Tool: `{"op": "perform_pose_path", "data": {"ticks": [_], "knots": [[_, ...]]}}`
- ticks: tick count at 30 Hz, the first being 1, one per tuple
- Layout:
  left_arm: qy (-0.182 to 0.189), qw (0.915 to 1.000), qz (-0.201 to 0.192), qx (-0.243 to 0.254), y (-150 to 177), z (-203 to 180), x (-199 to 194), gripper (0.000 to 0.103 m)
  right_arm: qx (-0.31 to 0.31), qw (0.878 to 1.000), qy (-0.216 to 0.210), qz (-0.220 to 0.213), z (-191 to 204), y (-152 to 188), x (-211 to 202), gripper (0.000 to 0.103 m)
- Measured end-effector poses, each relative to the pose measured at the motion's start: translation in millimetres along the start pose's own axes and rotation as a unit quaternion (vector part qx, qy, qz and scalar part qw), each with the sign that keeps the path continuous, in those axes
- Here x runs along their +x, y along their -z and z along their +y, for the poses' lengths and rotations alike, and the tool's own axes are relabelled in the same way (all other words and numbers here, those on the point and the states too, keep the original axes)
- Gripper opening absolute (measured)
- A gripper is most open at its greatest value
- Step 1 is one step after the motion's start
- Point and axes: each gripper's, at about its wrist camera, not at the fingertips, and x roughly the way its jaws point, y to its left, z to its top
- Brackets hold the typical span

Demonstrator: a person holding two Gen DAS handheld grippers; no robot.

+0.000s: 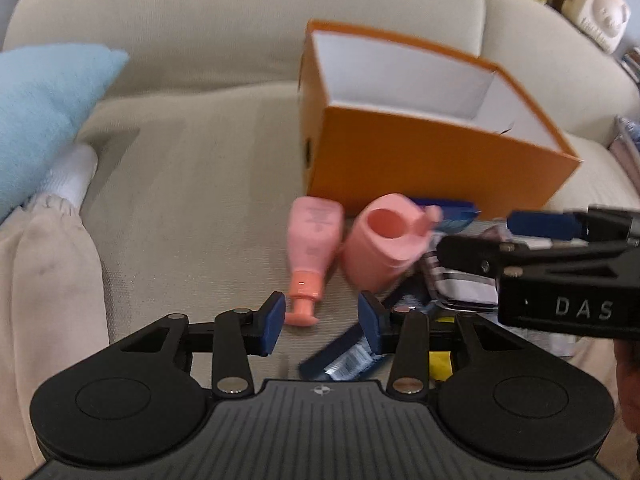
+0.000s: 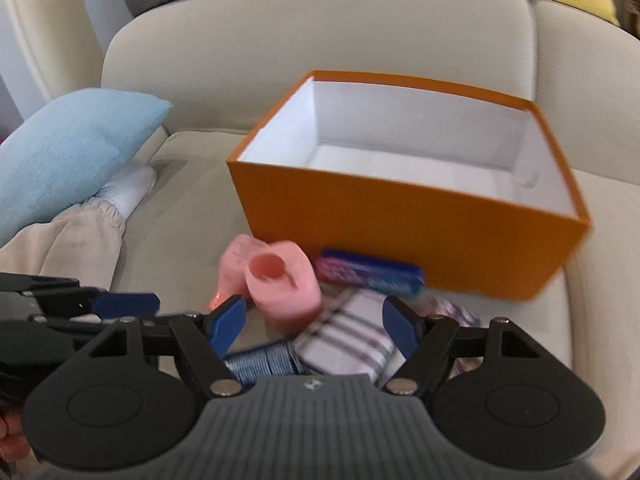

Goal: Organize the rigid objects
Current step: 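Grasp the pink sippy cup with the right tool while the left grasps the pink bottle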

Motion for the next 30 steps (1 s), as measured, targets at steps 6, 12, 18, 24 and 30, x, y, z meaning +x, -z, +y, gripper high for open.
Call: {"op": "perform_pose_path", "data": {"ticks": [6, 12, 18, 24, 30], "knots": [[0.019, 0.9989, 0.041, -0.005, -10, 17, 35, 0.049, -0.025, 0.999, -0.004, 0.040, 15, -24, 46, 0.081], [0.023, 0.9985, 0.050, 0.003, -11, 19, 65, 0.049, -0.026, 0.997, -0.004, 0.075, 16, -33, 77, 0.081], [0.035, 0.9982, 0.049, 0.000, -10, 21, 79, 0.038, -0.025, 0.995, -0.013, 0.092, 16, -35, 89, 0.069], [0.040, 0.9973, 0.057, -0.024, -6, 34, 70, 0.034, -0.030, 0.995, -0.028, 0.089, 26, -38, 85, 0.058], [0.029, 0.9945, 0.071, -0.071, 12, 52, 55, 0.034, -0.027, 0.997, -0.043, 0.057, 32, -43, 83, 0.058]]}}
